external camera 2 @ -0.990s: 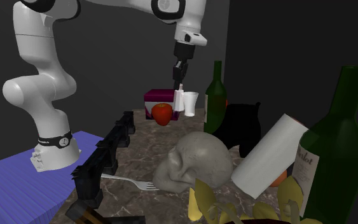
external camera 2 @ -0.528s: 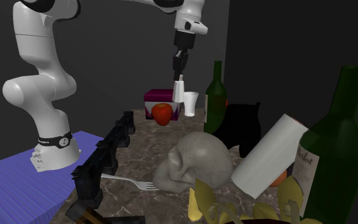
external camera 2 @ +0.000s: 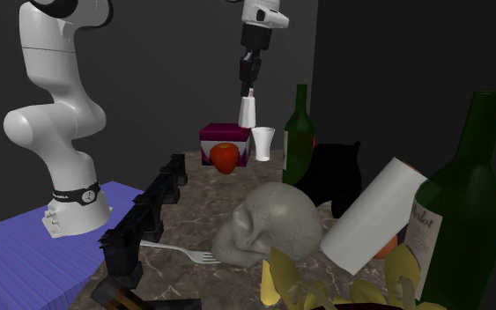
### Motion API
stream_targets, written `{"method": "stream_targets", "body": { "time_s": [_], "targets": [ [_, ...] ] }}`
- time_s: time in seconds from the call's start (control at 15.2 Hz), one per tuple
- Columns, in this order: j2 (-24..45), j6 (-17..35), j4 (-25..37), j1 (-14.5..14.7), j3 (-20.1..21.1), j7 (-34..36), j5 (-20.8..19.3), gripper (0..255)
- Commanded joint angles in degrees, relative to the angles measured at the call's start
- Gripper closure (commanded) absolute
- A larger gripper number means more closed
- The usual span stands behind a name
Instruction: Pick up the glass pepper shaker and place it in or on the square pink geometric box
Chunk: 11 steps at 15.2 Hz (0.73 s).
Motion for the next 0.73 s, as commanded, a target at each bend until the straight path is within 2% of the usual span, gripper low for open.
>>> {"method": "stream_targets", "body": {
  "time_s": [0.0,0.66],
  "targets": [
    [0.4,-1.7,2.0,0.0,0.0,0.2,-0.1,255],
    [-4.1,-1.2,-1.3,5.6,5.2,11.1,3.0,255]
  ]
}}
